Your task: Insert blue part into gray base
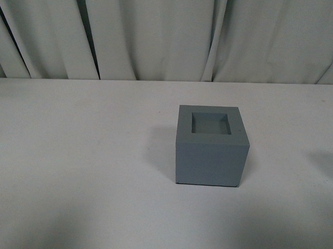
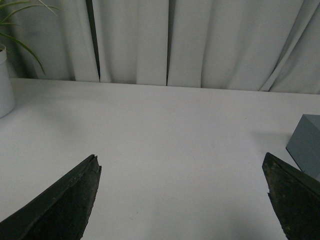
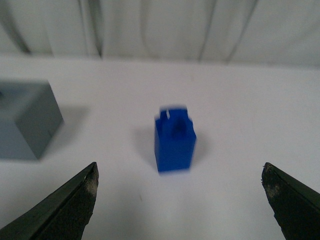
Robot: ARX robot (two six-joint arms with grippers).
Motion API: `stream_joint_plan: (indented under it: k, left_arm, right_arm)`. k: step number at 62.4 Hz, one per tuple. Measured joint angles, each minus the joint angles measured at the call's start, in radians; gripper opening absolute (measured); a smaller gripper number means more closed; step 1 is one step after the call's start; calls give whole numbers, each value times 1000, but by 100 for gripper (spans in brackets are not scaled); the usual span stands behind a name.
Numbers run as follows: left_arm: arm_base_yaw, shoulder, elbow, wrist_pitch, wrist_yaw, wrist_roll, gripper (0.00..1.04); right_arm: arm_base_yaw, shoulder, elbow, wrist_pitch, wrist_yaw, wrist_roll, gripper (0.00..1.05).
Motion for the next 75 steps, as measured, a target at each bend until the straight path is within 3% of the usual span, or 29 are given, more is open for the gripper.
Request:
stream_joint_plan:
  k: [10,22,34,49,75]
  left_arm:
    - [0,0,0,0,0,0,98]
    - [0,0,0,0,0,0,98]
    - [0,0,0,0,0,0,98]
    - [0,0,0,0,0,0,98]
    - [0,0,0,0,0,0,98]
  right_arm:
    - [-13,249,119,-109,-5,13,96]
    - [-108,571,373,-168,-131,2,96]
    - [-198,959,689,-332,-225,-29,96]
    - [-209,1250,983,-497,-264,-136,96]
    - [-175,1394,988,-452,-204,-230,96]
